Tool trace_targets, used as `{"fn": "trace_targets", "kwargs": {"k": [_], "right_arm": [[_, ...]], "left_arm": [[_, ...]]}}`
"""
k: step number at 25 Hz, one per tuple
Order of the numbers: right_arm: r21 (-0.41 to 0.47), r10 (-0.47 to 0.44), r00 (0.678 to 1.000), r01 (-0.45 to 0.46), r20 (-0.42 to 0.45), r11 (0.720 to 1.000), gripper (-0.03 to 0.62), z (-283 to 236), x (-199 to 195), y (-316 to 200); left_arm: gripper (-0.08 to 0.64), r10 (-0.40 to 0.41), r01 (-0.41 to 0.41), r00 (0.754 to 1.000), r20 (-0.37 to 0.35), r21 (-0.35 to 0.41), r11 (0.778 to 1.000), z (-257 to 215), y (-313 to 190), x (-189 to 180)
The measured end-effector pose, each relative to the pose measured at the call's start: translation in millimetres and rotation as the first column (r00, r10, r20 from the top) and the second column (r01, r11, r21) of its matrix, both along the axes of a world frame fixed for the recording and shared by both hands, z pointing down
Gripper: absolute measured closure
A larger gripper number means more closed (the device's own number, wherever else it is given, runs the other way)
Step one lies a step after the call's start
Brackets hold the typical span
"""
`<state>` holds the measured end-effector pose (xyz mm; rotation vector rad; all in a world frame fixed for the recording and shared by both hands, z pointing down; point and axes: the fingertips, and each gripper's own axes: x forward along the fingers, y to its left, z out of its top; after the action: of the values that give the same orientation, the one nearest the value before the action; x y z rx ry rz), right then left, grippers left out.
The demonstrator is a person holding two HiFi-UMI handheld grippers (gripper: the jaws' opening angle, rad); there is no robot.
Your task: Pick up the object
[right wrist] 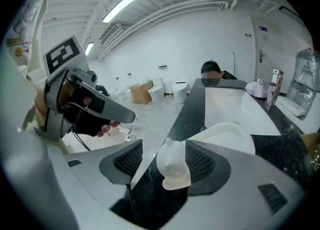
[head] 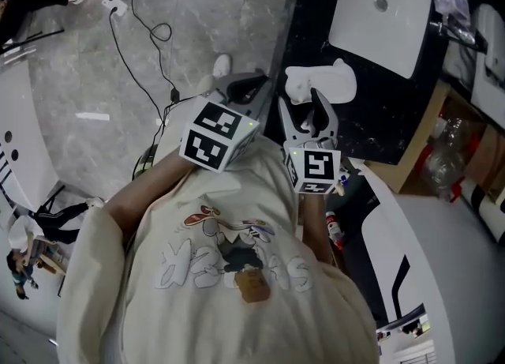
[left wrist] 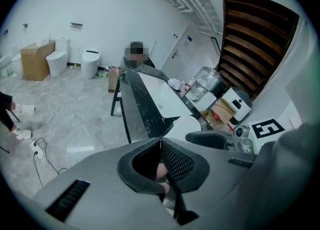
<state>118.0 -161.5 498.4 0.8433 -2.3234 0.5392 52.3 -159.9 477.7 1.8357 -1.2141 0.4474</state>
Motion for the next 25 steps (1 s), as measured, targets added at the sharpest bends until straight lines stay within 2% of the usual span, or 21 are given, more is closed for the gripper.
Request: {"fn": "trace_targets", "kwargs": {"k": [4,8,14,25], "right_arm": [[0.002,-0.031,0.999,0.031,-0.043,1.000,0.338,10,0,-1],[0.003,-0.044,0.997,0.045,-0.062,0.999,0.338,16,-5,-2],[-0.064,-0.029,0.997,0.025,-0.068,0.998,0.339,31,-10,-3],[-0.044,-0.038,0.987,0.031,-0.157,0.999,0.339,41,-9,-8]], "left_arm": [[0.546,-0.019,0.019,1.000,-0.010,-0.038,0.999,6,6,-2],[0.546,-0.043,0.043,0.999,-0.008,-0.038,0.998,12,8,-9],[0.546,-0.077,0.076,0.997,-0.021,-0.050,0.996,18,12,-19],[0.546,-0.122,0.120,0.992,-0.029,-0.058,0.991,24,15,-30]]}}
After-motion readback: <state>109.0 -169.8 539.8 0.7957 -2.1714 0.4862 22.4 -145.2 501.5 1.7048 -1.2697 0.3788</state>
